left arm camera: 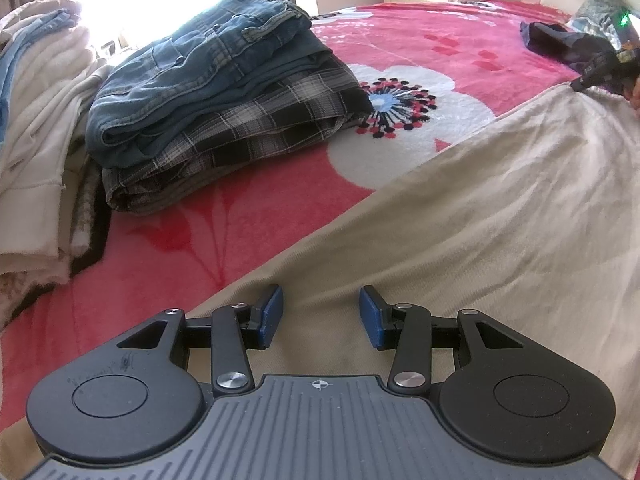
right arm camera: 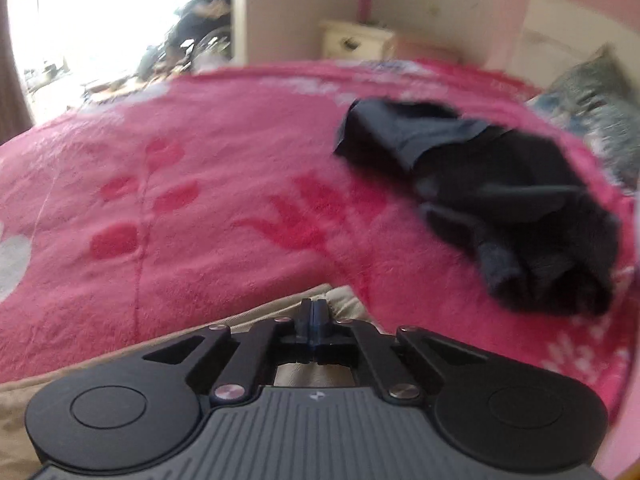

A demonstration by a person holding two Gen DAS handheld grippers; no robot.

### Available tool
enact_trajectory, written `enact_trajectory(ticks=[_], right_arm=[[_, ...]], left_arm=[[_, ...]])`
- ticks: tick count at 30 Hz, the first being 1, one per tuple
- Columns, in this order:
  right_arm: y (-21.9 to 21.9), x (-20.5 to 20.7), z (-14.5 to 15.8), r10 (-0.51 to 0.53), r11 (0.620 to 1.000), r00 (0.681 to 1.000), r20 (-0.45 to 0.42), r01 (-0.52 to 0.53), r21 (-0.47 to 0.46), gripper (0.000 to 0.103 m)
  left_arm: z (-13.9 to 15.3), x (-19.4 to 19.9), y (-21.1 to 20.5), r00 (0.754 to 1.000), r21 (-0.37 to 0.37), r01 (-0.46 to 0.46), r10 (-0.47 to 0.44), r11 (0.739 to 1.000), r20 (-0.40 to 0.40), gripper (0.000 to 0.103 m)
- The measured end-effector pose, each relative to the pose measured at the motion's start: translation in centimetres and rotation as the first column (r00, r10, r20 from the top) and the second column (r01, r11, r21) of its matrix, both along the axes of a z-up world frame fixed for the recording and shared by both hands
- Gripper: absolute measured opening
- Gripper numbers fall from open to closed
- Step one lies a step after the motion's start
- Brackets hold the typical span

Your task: Fold clothes

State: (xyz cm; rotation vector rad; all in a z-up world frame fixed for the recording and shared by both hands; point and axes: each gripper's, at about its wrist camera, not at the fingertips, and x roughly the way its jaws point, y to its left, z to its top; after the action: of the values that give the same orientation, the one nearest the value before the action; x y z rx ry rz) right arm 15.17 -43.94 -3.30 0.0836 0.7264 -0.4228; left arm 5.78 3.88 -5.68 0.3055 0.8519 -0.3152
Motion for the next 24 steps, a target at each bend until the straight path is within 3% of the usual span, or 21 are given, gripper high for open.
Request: enact_trajectory(ticks=[4, 7, 9, 12, 14, 19, 22, 24], right_arm=[[2.7, -4.4, 3.8, 0.081, 0.997, 0.989, 0.127, -0.078, -0.026, 0.005], [5.2, -9.0, 7.5, 0.212, 0.977, 0.952, 0.223, -0.213, -0.018, 0.01], [6.7, -11.9, 9.4, 0.301, 0.949, 0.919, 0.253, -0.314, 0.012, 0.023], [9.7, -14.8, 10.3, 0.442, 0.882, 0.87, 0.219, -0.466, 0.07, 0.026], [12.2, -15.9, 9.7, 0.53, 0.819, 0.83, 0.174, -0.554, 0.149, 0.026], [19.0, -17.3, 5.7, 0.704, 0.678, 0.708, 0.064, -0.695, 0.239, 0.025], [20.2, -17.5, 2.8, 0.733, 0.656, 0.681, -0.001, -0.706, 0.268, 0.021], [19.7, -17.8, 0.9, 0.694, 0.714, 0.717, -0.069, -0.672, 0.198, 0.02]], left_arm=[[1.6, -0.4, 0.4, 0.999, -0.002, -0.012, 0.012, 1.0, 0.034, 0.043], [4.1, -1.5, 1.4, 0.995, 0.001, -0.016, 0.016, 1.0, 0.094, 0.043], [6.4, -3.0, 2.7, 0.992, -0.014, -0.027, 0.029, 1.0, 0.125, 0.043], [9.0, -6.2, 4.6, 0.991, -0.05, -0.035, 0.041, 0.998, 0.126, 0.043], [9.7, -8.7, 5.5, 0.994, -0.068, -0.027, 0.034, 0.997, 0.101, 0.043], [7.0, -14.8, 4.7, 0.999, -0.063, 0.052, -0.051, 0.997, 0.006, 0.043], [3.7, -16.8, 4.1, 0.996, -0.04, 0.066, -0.068, 0.997, -0.063, 0.043], [1.7, -17.4, 4.4, 0.995, -0.039, 0.024, -0.027, 0.999, -0.097, 0.043]])
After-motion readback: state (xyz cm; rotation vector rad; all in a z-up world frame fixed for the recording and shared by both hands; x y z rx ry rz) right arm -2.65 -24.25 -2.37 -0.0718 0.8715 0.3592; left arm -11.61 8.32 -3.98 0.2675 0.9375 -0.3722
